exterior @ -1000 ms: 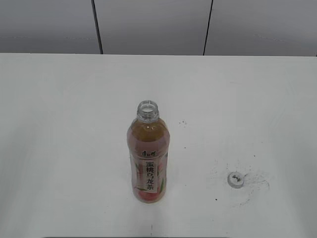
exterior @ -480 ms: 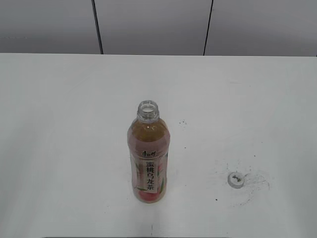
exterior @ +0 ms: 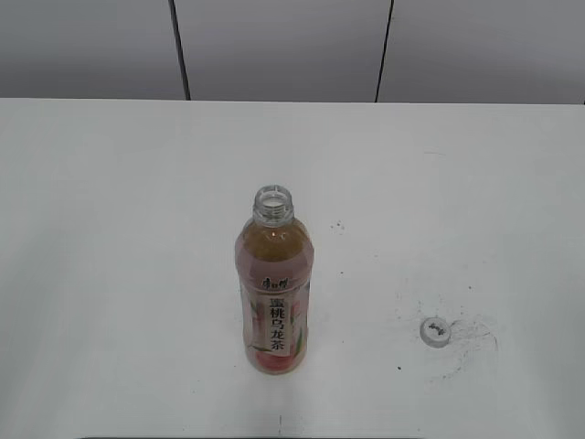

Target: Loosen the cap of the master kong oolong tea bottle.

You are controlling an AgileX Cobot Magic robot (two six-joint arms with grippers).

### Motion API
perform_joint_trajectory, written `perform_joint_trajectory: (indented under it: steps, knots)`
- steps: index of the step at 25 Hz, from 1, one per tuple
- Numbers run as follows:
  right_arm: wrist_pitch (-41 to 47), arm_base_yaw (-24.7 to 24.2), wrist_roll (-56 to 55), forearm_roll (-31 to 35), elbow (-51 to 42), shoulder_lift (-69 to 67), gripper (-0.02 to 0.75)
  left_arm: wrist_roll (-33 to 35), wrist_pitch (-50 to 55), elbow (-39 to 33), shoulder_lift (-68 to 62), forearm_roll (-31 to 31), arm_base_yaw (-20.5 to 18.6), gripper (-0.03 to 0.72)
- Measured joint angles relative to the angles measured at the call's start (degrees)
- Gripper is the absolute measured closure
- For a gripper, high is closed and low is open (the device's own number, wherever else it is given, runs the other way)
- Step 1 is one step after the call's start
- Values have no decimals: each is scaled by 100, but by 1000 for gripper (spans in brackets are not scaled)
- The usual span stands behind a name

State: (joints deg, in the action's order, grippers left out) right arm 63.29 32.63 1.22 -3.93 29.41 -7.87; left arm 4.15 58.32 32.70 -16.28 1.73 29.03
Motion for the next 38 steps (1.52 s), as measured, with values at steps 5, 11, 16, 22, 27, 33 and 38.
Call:
perform_joint_trajectory:
  steps: [5, 11, 16, 22, 27, 33, 38]
  knots:
    - [0, -424, 0, 17, 0, 6, 163, 0, 0, 0, 102, 24, -535, 188]
    - [-7, -2406, 0, 17, 0, 156, 163, 0, 0, 0, 724, 23, -2137, 188]
    - [-12, -2911, 0, 12, 0, 724, 163, 0, 0, 0, 1385, 23, -2807, 188]
    - [-35, -2917, 0, 12, -6, 816, 163, 15, -1, -7, 1660, 28, -2836, 188]
    - [-42, -2917, 0, 12, -6, 816, 163, 18, 4, -7, 1660, 28, -2836, 188]
    - [-42, -2917, 0, 12, -6, 816, 163, 18, 4, -7, 1660, 28, -2774, 188]
    - [-42, -2917, 0, 12, -6, 816, 163, 18, 4, -7, 1660, 28, -2768, 188]
